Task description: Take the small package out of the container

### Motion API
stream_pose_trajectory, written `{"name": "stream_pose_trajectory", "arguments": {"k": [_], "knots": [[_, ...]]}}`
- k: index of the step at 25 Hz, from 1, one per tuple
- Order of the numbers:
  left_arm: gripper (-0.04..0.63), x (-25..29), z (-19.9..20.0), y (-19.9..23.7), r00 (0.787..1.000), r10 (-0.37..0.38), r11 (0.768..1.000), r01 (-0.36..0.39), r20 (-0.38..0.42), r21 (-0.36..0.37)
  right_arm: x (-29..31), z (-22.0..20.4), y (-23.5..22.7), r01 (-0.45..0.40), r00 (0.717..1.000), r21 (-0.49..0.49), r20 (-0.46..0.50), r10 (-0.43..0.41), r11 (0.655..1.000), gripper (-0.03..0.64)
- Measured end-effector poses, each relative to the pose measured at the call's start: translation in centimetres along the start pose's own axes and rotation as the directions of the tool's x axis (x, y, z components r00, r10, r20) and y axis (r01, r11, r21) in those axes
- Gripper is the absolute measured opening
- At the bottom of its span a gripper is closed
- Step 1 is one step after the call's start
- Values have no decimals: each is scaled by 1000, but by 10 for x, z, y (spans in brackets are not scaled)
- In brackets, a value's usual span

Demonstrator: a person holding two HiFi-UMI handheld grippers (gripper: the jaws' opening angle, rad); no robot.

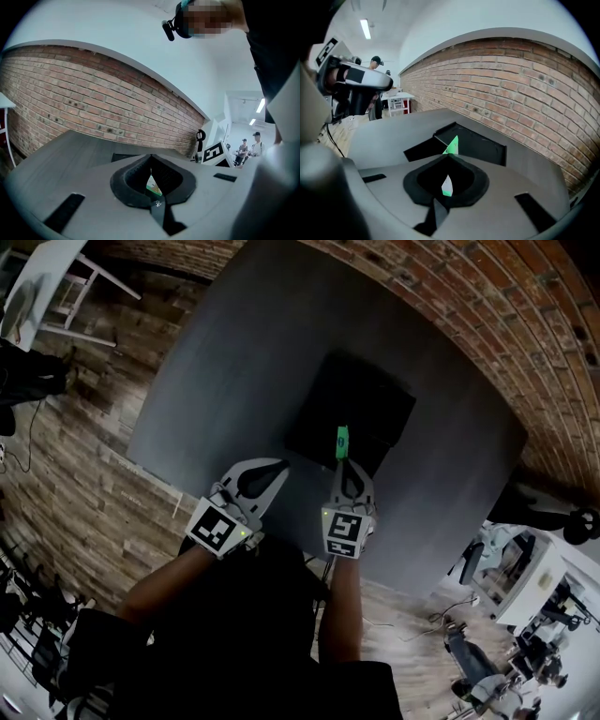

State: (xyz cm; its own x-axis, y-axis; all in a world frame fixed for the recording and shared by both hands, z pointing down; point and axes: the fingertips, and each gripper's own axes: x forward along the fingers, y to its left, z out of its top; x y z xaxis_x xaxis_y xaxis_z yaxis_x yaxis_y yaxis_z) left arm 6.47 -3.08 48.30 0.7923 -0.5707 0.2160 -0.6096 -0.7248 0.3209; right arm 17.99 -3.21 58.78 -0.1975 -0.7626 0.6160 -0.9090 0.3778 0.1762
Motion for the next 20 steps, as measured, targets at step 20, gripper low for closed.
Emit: {"name": "stream_pose_trajectory", "arguments": {"k": [20], "knots": [[34,32,-28,-43,995,-51,998,53,-87,28,-20,-34,-26,-8,995,145,97,-6,989,23]]}}
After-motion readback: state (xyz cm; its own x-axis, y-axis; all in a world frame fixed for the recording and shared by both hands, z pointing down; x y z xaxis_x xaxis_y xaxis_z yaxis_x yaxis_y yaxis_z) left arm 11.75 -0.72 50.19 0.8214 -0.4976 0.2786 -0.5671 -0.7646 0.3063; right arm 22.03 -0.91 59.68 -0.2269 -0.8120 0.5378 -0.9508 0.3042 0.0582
